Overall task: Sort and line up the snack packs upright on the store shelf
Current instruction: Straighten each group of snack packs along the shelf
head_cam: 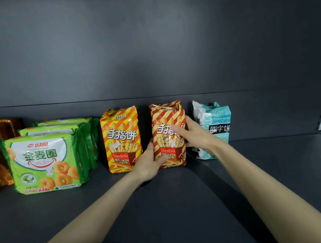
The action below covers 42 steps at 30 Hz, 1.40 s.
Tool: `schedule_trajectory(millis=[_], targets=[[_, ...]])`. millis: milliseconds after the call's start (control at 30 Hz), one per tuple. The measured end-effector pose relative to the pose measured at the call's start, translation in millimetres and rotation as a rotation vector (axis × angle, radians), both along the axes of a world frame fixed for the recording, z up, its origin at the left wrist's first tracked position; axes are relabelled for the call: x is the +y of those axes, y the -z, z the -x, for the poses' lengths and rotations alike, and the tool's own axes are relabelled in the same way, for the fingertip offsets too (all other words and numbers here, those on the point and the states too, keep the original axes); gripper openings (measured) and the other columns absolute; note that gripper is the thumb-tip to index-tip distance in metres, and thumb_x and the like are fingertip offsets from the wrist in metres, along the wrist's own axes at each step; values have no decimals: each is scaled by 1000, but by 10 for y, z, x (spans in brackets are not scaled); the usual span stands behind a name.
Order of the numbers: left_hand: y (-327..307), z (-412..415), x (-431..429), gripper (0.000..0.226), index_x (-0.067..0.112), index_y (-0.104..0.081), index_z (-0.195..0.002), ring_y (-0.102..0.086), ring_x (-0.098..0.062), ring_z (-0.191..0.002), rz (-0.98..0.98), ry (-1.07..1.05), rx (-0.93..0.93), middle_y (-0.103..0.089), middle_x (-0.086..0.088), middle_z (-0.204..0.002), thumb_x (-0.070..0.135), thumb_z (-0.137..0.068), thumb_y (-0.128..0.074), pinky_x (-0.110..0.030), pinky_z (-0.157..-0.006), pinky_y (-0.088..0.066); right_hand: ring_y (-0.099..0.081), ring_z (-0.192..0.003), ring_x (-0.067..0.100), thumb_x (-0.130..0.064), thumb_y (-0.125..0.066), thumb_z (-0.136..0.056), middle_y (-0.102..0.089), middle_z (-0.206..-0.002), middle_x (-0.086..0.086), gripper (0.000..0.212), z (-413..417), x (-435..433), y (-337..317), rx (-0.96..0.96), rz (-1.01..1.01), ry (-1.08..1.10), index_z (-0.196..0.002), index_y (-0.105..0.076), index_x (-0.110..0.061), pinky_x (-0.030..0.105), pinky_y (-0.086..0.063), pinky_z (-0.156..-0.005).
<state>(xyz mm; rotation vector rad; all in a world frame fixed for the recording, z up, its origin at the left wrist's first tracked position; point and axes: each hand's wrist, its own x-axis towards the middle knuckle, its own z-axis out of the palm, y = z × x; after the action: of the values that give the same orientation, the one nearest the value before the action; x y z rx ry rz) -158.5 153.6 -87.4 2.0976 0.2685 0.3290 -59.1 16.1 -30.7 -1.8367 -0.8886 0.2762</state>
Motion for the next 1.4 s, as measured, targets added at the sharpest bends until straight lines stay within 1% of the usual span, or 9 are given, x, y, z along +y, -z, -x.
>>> schedule_trajectory(millis=[367,600,700,867,1067,1167,1233,1300,1400], targets=[[26,-36,32,63,14,-23,-145,-48,-20,-127,48,-8,-12,-49,-6,-138,22,-93,-57,-42,-108,-40,-54,-118,15,-38,-51,-95,-50,-136,-2,60,1,37,21,-23,27,18,-145,-23,-21,36,-48,-96],[5,-19,18,63,14,-23,-145,-47,-21,-128,6,-11,0,-48,-6,-139,24,-93,-56,-41,-109,-39,-54,-119,17,-39,-52,-94,-51,-136,-1,61,33,16,-29,-53,80,51,-144,-26,-18,35,-49,-93],[-17,6,-1,61,12,-24,-144,-47,-21,-127,-31,-21,9,-48,-6,-139,25,-94,-56,-37,-107,-40,-53,-121,21,-38,-55,-92,-52,-136,3,59,66,2,-89,-106,122,99,-140,-30,-14,41,-48,-99],[-68,110,-52,56,9,-29,-142,-46,-24,-128,-93,-44,12,-47,-8,-141,26,-95,-53,-36,-107,-40,-50,-125,22,-28,-59,-92,-50,-138,6,61,167,-58,-196,-279,188,156,-142,-27,-11,26,-43,-90],[-162,352,-98,52,7,-38,-138,-50,-24,-124,-291,-97,24,-51,-10,-137,29,-94,-55,-30,-98,-42,-44,-131,25,-23,-63,-90,-44,-144,7,76,334,-201,-282,-436,277,174,-149,-16,-18,39,-41,-102],[-179,530,-75,49,8,-45,-134,-57,-24,-115,-393,-134,25,-58,-11,-128,31,-93,-57,-34,-96,-48,-45,-129,27,-26,-63,-89,-44,-142,8,73,411,-265,-294,-516,341,183,-148,-20,-19,44,-43,-103],[-181,658,-38,43,9,-51,-128,-60,-22,-107,-438,-180,-3,-63,-9,-117,32,-92,-58,-35,-91,-50,-50,-120,28,-31,-63,-89,-48,-136,11,66,466,-291,-290,-583,399,207,-144,-30,-17,46,-46,-99],[-182,799,18,39,10,-56,-122,-60,-22,-102,-461,-236,-31,-65,-6,-111,33,-91,-59,-36,-88,-51,-54,-113,28,-32,-63,-89,-51,-131,13,58,541,-290,-291,-641,417,215,-139,-39,-14,45,-47,-95],[-186,1000,130,36,13,-58,-118,-61,-24,-103,-456,-324,-64,-65,-4,-113,33,-89,-61,-36,-88,-50,-53,-117,28,-31,-63,-89,-51,-134,12,53,687,-230,-291,-657,397,194,-136,-46,-13,40,-47,-95]])
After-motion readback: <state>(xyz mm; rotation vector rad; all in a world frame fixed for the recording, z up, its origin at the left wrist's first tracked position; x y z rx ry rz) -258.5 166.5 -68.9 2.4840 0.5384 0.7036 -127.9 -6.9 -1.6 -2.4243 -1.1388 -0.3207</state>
